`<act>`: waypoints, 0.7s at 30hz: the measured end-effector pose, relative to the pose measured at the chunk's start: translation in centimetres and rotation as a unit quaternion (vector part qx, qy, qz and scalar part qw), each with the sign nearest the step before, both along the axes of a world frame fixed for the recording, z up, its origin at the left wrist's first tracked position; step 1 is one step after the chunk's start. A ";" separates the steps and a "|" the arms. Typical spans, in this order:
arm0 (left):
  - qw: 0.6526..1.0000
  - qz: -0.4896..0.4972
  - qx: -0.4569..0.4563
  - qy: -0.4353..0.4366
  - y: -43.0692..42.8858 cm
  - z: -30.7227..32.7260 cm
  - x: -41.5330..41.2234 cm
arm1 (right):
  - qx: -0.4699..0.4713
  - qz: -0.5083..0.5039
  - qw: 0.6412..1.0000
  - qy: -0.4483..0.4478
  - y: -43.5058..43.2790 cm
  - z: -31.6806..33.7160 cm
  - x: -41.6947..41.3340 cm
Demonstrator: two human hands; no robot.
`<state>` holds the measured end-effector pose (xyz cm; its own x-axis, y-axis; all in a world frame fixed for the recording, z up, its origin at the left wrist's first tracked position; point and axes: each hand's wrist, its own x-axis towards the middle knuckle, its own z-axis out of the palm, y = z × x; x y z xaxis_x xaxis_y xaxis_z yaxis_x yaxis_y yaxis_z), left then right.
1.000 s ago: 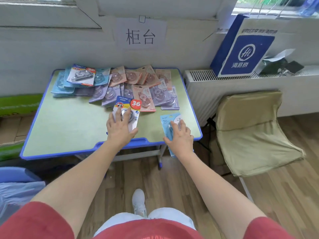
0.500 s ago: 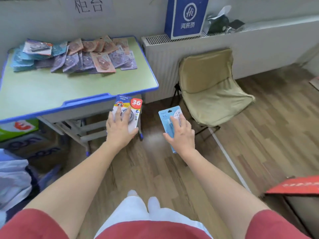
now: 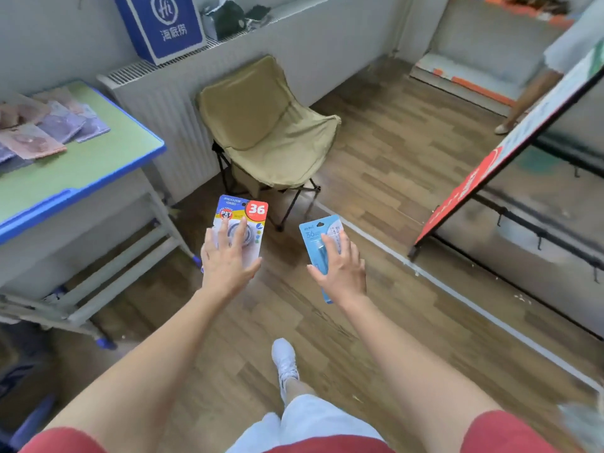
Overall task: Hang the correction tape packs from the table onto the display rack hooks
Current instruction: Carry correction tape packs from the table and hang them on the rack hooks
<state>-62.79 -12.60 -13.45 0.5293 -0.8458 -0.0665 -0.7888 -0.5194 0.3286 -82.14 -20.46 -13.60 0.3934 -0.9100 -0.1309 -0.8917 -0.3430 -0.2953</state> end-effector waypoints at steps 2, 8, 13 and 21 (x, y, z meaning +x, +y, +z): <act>0.999 -0.045 -0.002 -0.001 -0.2 0.0 -3.5 | 0.002 -0.044 0.999 -0.004 1.3 0.2 -4.0; 0.984 -0.179 -0.013 -0.002 -2.7 1.3 -14.6 | -0.004 -0.180 0.984 -0.016 3.4 1.3 -16.6; 0.961 -0.270 -0.063 0.007 -5.9 2.3 -25.5 | -0.029 -0.269 0.962 -0.031 3.4 2.9 -28.0; 0.936 -0.340 -0.093 0.025 -11.3 4.3 -45.7 | -0.077 -0.348 0.934 -0.036 1.6 6.0 -46.3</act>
<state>-108.48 -23.90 -9.11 -0.1344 -0.9854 0.1048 -0.8970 0.1660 0.4097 -128.40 -18.88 -7.59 -0.2979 -0.9542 0.0257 -0.8939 0.2694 -0.3583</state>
